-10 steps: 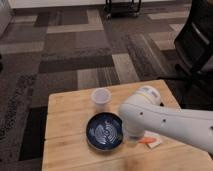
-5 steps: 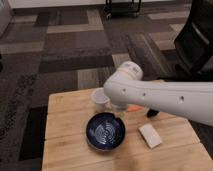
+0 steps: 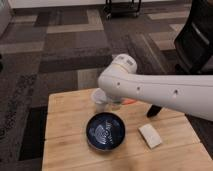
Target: Place the pepper in the ceramic cup
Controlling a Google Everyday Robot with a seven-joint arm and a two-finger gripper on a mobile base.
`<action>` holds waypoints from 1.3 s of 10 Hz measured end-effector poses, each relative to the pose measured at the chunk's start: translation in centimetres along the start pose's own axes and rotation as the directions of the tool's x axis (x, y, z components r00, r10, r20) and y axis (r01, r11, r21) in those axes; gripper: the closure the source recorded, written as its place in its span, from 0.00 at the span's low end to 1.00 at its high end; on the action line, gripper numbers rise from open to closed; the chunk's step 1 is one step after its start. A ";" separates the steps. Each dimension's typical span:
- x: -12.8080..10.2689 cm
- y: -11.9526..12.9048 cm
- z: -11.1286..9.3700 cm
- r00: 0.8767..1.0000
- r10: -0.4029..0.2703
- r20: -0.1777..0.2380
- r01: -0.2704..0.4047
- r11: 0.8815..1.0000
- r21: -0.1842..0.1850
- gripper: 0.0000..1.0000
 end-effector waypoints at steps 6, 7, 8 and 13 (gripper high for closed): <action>-2.3 -4.2 1.5 0.996 -0.052 0.069 0.047 0.996 0.070 1.00; -2.9 -4.5 1.5 0.994 -0.073 0.078 0.067 0.995 0.079 1.00; -4.0 -4.9 1.6 0.989 -0.111 0.096 0.103 0.991 0.087 1.00; -9.2 -5.7 3.4 0.946 -0.264 0.185 0.258 0.964 0.057 1.00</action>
